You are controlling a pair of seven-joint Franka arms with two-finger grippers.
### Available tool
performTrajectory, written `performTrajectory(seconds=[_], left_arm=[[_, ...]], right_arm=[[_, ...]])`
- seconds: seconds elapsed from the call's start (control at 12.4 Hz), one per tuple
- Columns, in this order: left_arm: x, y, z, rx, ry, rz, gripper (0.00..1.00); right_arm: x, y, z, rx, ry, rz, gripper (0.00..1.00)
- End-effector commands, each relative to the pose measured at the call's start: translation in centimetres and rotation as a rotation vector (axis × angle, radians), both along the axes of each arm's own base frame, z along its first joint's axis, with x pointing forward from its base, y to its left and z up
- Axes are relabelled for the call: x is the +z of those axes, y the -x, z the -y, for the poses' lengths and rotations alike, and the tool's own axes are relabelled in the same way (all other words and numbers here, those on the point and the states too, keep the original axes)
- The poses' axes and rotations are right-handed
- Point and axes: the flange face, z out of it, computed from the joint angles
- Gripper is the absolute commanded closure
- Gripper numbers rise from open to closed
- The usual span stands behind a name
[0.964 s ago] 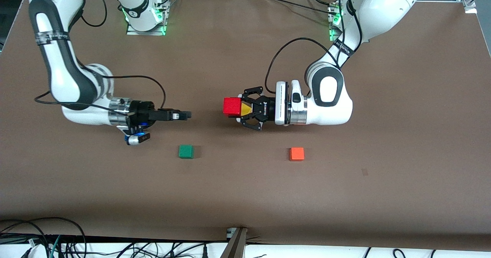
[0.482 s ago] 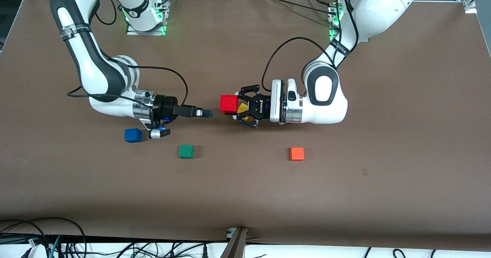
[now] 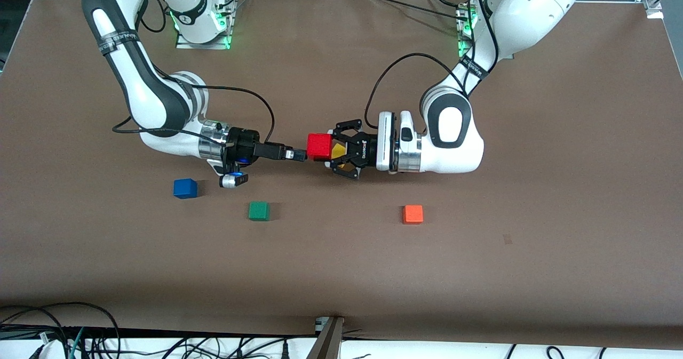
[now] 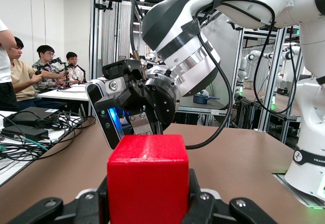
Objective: Pass red block to right arm, stack on blue
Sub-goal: 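Grasp the red cube with the right gripper beside the left gripper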
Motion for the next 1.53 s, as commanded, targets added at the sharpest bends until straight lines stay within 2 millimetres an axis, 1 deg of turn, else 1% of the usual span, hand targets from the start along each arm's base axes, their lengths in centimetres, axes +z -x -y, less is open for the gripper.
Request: performTrajectory(seconds=[0.0, 0.16, 0.32, 0.4, 0.48, 0.64, 0.8, 0.88, 1.04, 1.2, 1.29, 1.45], left_arm=[[-0.1, -0.2, 0.3, 0.020, 0.029, 0.021, 1.00], [-0.2, -0.1, 0.5, 0.027, 0.040, 0.010, 1.00], [-0.2, -0.1, 0.5, 0.027, 0.040, 0.010, 1.00], [-0.3, -0.1, 0.5, 0.027, 0.039, 0.009, 1.00], [-0.3, 0.0, 0.6, 0.026, 0.040, 0.008, 1.00], [-0.3, 0.1, 0.7, 0.025, 0.040, 0.008, 1.00], [-0.5, 0.3, 0.7, 0.022, 0.038, 0.002, 1.00], [-0.6, 0.3, 0.7, 0.026, 0.039, -0.005, 1.00], [-0.9, 0.5, 0.6, 0.025, 0.039, -0.013, 0.01], [-1.3, 0.8, 0.5, 0.021, 0.037, -0.024, 0.00], [-1.1, 0.8, 0.4, 0.021, 0.038, -0.029, 0.00], [-0.4, 0.6, -0.1, 0.025, 0.037, -0.026, 0.00]], right_arm=[[0.3, 0.8, -0.1, -0.027, -0.012, -0.004, 0.03], [0.4, 1.3, -1.4, -0.036, -0.005, -0.009, 0.11], [0.4, 1.6, -2.2, -0.041, 0.011, -0.006, 0.18], [0.3, 1.6, -2.3, -0.043, 0.016, -0.003, 0.26], [0.3, 1.7, -2.4, -0.041, 0.017, 0.000, 0.36], [0.4, 1.6, -2.4, -0.041, 0.016, 0.003, 0.63], [0.6, 1.6, -2.4, -0.041, 0.015, 0.006, 0.94], [0.7, 1.5, -2.3, -0.043, 0.012, -0.001, 1.00], [1.5, 1.0, -2.3, -0.047, 0.001, -0.004, 1.00], [2.5, 0.0, -1.7, -0.061, -0.007, -0.015, 1.00], [2.9, -0.3, -1.4, -0.065, -0.010, -0.016, 1.00], [2.9, -1.0, 0.1, -0.052, 0.030, -0.002, 1.00]])
